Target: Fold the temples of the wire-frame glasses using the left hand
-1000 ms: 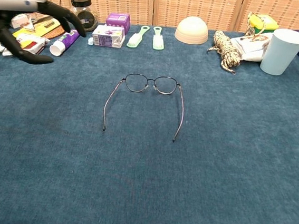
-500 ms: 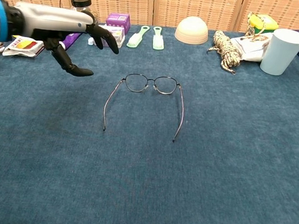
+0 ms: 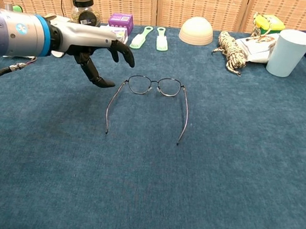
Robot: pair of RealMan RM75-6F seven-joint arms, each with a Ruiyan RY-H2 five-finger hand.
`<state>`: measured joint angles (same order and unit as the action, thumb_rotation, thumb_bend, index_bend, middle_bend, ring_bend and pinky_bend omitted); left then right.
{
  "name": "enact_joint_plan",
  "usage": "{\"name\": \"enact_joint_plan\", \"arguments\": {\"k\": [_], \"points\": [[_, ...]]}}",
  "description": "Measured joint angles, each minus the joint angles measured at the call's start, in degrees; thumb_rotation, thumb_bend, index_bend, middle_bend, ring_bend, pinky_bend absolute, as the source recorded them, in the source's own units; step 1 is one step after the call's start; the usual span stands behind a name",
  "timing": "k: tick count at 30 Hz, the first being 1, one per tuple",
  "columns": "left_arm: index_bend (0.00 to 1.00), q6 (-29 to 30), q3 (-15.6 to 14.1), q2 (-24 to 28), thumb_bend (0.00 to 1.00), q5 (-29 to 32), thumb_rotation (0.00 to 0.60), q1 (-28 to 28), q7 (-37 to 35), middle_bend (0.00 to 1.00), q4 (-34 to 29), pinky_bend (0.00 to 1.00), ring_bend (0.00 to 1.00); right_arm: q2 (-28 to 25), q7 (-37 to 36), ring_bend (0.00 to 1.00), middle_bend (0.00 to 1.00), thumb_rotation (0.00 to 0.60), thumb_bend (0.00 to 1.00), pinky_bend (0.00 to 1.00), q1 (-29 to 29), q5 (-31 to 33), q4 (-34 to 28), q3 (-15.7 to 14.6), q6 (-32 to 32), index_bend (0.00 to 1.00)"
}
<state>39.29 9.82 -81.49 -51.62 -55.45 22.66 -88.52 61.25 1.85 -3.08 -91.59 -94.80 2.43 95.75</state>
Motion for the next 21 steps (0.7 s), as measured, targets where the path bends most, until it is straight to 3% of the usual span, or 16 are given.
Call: {"name": "enact_joint_plan", "arguments": {"k": [10, 21], "points": [[0.22, 2.3, -1.8, -4.4, 0.32, 8.9, 0.483, -4.1, 5.9, 0.17, 2.2, 0.05, 0.18, -0.1, -1.1, 0.15, 0.12, 0.600, 0.00, 0.22, -0.9, 1.0, 1.1, 0.0, 0.4, 0.22], [0.22, 2.6, -1.6, -7.4, 0.32, 11.9, 0.484, -7.2, 6.0, 0.17, 5.5, 0.05, 0.18, -0.3, -1.6, 0.15, 0.12, 0.600, 0.00, 0.22, -1.7, 2.3, 1.7, 0.2, 0.6, 0.22]]}}
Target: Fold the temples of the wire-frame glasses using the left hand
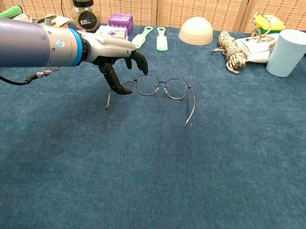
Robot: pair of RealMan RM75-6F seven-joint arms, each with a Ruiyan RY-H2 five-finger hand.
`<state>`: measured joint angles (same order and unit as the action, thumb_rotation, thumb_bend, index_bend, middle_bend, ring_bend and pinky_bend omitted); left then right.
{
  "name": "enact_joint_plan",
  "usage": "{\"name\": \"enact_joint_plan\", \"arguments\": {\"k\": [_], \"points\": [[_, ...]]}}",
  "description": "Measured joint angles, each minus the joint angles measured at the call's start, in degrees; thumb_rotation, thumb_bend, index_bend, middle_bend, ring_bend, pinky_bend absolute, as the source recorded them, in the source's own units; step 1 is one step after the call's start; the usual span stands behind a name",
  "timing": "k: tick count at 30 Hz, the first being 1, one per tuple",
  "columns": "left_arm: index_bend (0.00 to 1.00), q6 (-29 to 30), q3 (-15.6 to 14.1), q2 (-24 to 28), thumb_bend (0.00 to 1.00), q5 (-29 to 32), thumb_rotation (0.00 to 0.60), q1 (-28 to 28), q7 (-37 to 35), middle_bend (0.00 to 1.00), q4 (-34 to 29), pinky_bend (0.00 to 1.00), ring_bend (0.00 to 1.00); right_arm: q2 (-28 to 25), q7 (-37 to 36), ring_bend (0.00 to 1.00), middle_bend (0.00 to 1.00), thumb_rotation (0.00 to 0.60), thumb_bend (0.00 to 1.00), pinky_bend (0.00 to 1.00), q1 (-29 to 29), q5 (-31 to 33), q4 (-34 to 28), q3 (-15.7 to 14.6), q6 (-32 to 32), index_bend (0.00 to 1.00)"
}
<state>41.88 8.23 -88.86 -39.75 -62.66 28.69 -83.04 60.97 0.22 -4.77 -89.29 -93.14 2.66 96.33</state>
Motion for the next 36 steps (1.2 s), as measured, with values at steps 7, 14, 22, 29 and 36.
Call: {"name": "enact_joint_plan", "arguments": {"k": [7, 14, 22, 29, 36], "points": [[0.22, 0.3, -0.4, 0.1, 0.32, -0.4, 0.485, -0.5, -0.5, 0.17, -0.7, 0.05, 0.17, 0.1, -0.3, 0.15, 0.12, 0.600, 0.00, 0.22, 0.0, 0.4, 0.3, 0.3, -0.3, 0.22], [0.21, 1.7, -1.3, 0.5, 0.32, -1.2, 0.486, -0.4, -0.3, 0.17, -1.4, 0.05, 0.17, 0.3, -0.4, 0.15, 0.12, 0.600, 0.00, 0.22, 0.4, 0.2, 0.6, 0.4, -0.8, 0.22], [0.21, 1.0, -2.4, -0.8, 0.32, 0.3, 0.485, -1.6, 1.3, 0.16, -0.2, 0.05, 0.16, 0.3, -0.8, 0.15, 0.12, 0.600, 0.00, 0.22, 0.1, 0.7, 1.0, 0.5, -0.8, 0.22], [0.21, 2.1, -4.4, 0.3, 0.32, 0.0, 0.485, -1.4, 2.6, 0.15, -2.6, 0.05, 0.15, 0.5, -1.1, 0.15, 0.12, 0.600, 0.00, 0.22, -0.1, 0.9, 1.4, 0.5, -0.8, 0.22], [0.21, 4.2, -7.6, 5.0, 0.32, -2.3, 0.485, 0.9, 3.1, 0.15, -8.3, 0.05, 0.15, 0.5, -1.2, 0.15, 0.12, 0.600, 0.00, 0.22, 0.3, 0.5, 1.4, 0.6, -1.2, 0.22]]}}
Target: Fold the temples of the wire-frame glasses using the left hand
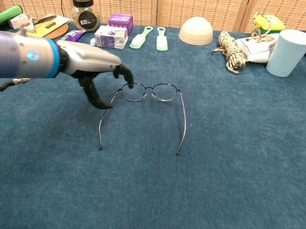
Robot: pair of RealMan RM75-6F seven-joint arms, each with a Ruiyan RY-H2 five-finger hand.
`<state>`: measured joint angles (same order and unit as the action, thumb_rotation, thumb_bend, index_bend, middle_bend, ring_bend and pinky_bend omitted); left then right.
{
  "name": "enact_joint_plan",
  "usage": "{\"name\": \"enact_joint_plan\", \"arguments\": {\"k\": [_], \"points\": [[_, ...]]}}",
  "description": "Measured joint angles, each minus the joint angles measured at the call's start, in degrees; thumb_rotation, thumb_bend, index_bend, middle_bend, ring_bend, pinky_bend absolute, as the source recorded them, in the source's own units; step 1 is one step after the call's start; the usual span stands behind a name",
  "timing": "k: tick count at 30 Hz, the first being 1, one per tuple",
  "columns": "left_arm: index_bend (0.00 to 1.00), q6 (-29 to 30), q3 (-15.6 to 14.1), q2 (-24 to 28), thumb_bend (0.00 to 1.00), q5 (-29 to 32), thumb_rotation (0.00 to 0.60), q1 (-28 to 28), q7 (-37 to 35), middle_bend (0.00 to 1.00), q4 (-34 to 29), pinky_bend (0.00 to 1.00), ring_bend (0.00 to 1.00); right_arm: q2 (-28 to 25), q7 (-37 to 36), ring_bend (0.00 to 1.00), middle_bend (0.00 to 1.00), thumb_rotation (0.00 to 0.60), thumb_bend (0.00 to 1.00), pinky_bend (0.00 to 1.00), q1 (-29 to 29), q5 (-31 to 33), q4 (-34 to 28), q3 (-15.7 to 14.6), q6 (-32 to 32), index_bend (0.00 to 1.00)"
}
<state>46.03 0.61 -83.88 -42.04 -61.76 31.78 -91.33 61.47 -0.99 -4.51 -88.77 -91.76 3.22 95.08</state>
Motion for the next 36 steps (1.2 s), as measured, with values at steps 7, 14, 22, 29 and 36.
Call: {"name": "enact_joint_plan", "arguments": {"k": [7, 14, 22, 29, 36], "points": [[0.21, 1.2, -3.4, 4.1, 0.32, -3.2, 0.484, 2.7, -0.1, 0.15, -4.6, 0.05, 0.15, 0.2, 0.2, 0.15, 0.12, 0.600, 0.00, 0.22, 0.4, -0.4, -0.1, 0.0, -0.4, 0.22], [0.09, 6.8, -4.7, 6.8, 0.32, -9.4, 0.478, 5.9, -0.4, 0.06, -7.8, 0.05, 0.08, 0.5, 0.6, 0.15, 0.12, 0.600, 0.00, 0.22, 1.1, -1.4, -0.2, 0.0, -0.7, 0.22], [0.03, 8.0, -4.4, 6.1, 0.32, -13.9, 0.397, 8.6, -1.9, 0.00, -5.8, 0.03, 0.00, 0.3, 0.1, 0.15, 0.12, 0.600, 0.00, 0.22, 0.5, -1.3, -0.1, -0.1, 0.2, 0.22], [0.04, 5.8, -2.4, 2.2, 0.32, -14.2, 0.394, 8.1, -1.6, 0.00, -1.6, 0.01, 0.00, -0.1, -0.3, 0.15, 0.12, 0.600, 0.00, 0.22, -0.6, -0.9, 0.0, -0.1, 1.6, 0.22], [0.07, 4.0, -1.2, -0.9, 0.32, -13.5, 0.394, 6.8, 0.7, 0.00, 0.5, 0.00, 0.00, -0.3, -0.7, 0.15, 0.12, 0.600, 0.00, 0.22, -1.4, -0.3, 0.1, 0.0, 2.4, 0.22]]}}
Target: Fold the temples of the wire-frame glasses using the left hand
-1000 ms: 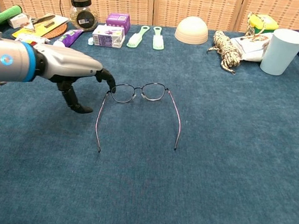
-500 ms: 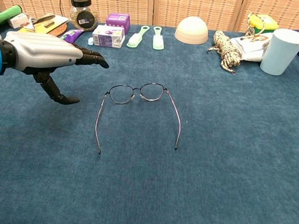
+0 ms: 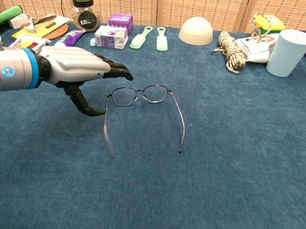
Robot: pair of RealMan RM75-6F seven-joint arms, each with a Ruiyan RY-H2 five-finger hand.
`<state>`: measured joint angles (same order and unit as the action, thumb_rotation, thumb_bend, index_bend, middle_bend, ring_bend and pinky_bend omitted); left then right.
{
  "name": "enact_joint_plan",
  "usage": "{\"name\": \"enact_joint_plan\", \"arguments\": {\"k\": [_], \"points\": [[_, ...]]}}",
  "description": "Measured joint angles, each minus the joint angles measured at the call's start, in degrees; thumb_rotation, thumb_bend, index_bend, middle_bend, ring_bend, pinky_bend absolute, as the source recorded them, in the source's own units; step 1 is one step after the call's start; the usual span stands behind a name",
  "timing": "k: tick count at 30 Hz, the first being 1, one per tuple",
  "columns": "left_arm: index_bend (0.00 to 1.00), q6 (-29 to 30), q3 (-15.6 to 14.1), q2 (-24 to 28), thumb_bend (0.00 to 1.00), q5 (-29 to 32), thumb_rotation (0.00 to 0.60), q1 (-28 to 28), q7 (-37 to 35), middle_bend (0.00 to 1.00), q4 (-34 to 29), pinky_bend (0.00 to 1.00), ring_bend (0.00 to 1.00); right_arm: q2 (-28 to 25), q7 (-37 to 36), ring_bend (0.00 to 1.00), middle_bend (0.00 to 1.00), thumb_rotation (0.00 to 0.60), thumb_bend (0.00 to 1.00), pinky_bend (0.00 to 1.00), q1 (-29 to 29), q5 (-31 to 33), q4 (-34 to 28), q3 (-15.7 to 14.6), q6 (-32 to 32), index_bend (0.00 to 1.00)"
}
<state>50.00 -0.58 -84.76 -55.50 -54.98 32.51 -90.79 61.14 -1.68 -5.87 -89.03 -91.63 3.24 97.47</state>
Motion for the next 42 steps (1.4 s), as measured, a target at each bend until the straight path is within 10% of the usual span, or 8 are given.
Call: {"name": "enact_joint_plan", "arguments": {"k": [18, 42], "points": [[0.18, -2.0, 1.6, -5.5, 0.32, 3.3, 0.395, -1.9, 3.2, 0.00, 4.3, 0.00, 0.00, -0.7, 0.2, 0.15, 0.12, 0.600, 0.00, 0.22, -1.1, 0.8, -0.4, 0.1, 0.6, 0.23], [0.57, 0.2, 0.3, -3.4, 0.32, -1.1, 0.398, 0.8, 1.9, 0.00, 2.4, 0.00, 0.00, -0.9, 0.8, 0.15, 0.12, 0.600, 0.00, 0.22, -1.0, 0.2, -0.9, 0.1, 0.3, 0.24]]}}
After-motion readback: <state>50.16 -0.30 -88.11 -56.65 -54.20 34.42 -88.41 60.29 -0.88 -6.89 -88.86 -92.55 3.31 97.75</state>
